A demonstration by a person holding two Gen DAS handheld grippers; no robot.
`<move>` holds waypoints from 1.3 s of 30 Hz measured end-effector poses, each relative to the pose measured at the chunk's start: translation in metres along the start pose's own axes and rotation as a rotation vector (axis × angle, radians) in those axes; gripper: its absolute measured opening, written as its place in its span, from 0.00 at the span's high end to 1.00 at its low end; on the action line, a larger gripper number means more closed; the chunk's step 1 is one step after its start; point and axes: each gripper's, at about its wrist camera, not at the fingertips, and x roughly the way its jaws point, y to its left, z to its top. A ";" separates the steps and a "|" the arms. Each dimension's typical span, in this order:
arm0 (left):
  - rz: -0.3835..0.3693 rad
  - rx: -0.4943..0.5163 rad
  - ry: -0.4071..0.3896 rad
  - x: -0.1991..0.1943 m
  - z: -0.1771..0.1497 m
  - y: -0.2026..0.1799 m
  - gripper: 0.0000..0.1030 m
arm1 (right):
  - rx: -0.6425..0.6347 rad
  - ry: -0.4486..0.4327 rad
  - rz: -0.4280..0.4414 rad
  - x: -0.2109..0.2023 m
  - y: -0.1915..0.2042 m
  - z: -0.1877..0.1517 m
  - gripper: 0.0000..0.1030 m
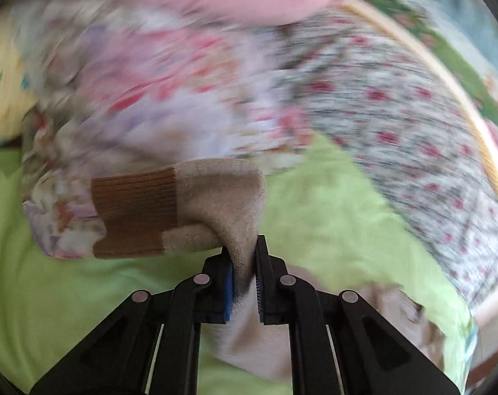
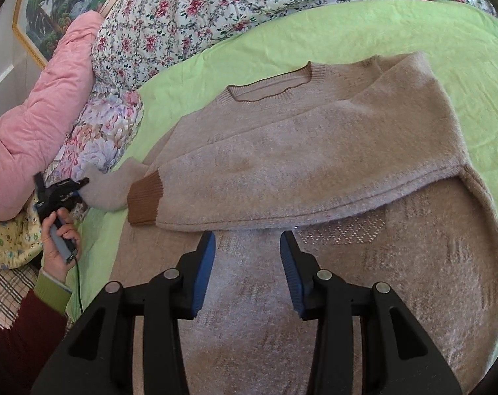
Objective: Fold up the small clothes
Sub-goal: 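Fold the sleeve held by the left tool across the sweater body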
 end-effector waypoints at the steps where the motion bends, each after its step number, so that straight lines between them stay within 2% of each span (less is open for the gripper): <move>1: -0.035 0.038 -0.008 -0.010 -0.004 -0.020 0.91 | 0.006 -0.005 0.001 -0.002 -0.002 -0.001 0.59; 5: -0.160 0.186 -0.022 -0.036 -0.031 -0.101 0.91 | 0.035 -0.035 0.000 -0.017 -0.010 -0.003 0.59; 7: -0.197 0.235 -0.011 -0.038 -0.046 -0.136 0.91 | 0.048 -0.050 -0.005 -0.026 -0.016 -0.005 0.59; 9: -0.262 0.288 0.025 -0.036 -0.069 -0.176 0.91 | 0.062 -0.063 -0.012 -0.035 -0.023 -0.006 0.59; 13: -0.341 0.396 0.121 -0.014 -0.119 -0.247 0.91 | 0.093 -0.092 -0.030 -0.055 -0.040 -0.009 0.59; 16: -0.370 0.481 0.186 0.003 -0.159 -0.290 0.91 | 0.114 -0.112 -0.045 -0.069 -0.053 -0.011 0.59; 21: -0.324 0.617 0.286 0.039 -0.227 -0.334 0.89 | 0.170 -0.134 -0.067 -0.082 -0.078 -0.013 0.59; 23: -0.298 0.673 0.347 0.054 -0.251 -0.340 0.81 | 0.193 -0.139 -0.073 -0.084 -0.086 -0.014 0.59; 25: -0.288 0.702 0.393 0.059 -0.263 -0.335 0.65 | 0.207 -0.140 -0.081 -0.084 -0.089 -0.014 0.57; 28: -0.297 0.733 0.392 0.048 -0.270 -0.326 0.46 | 0.221 -0.145 -0.082 -0.082 -0.090 -0.011 0.49; 30: -0.313 0.744 0.384 0.032 -0.268 -0.315 0.40 | 0.208 -0.151 -0.069 -0.079 -0.085 -0.007 0.48; 35: -0.277 0.714 0.347 -0.006 -0.242 -0.262 0.39 | 0.143 -0.137 -0.031 -0.060 -0.059 0.006 0.48; 39: -0.137 0.627 0.289 -0.018 -0.208 -0.199 0.39 | 0.054 -0.113 -0.005 -0.036 -0.021 0.020 0.48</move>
